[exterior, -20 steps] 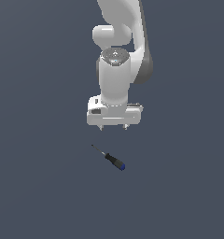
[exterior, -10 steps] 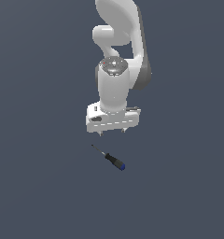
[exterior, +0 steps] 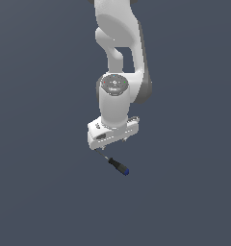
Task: Pick up the object and move it to a goal position.
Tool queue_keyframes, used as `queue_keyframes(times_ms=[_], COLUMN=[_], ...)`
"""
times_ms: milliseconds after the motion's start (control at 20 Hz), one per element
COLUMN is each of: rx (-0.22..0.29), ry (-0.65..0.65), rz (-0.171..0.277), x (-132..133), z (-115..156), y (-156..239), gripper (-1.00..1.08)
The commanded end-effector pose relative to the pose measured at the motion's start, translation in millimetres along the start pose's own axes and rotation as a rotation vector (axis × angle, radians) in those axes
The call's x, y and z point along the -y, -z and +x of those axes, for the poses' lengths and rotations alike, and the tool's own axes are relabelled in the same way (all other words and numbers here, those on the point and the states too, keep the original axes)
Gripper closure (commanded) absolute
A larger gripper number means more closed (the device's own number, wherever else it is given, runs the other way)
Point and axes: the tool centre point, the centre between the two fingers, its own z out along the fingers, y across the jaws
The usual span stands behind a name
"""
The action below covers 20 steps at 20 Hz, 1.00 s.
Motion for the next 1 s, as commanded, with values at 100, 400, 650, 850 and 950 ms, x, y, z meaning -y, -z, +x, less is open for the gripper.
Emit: queue_keyframes(times_ms=[100, 400, 650, 850, 950], rx=[0.007, 0.012, 0.014, 0.014, 0.014], ry=[0.121, 0.279, 0.388, 0.452, 0.475], rz=[0.004, 0.013, 0.021, 0.027, 0.029], x=[-6.4, -14.5, -20.0, -23.2, -24.4], z=[4.4, 9.2, 11.9, 13.2, 13.7], y=[-17.2, -40.4, -56.9, -66.6, -70.2], gripper=[-0.92, -0.92, -0.92, -0.92, -0.92])
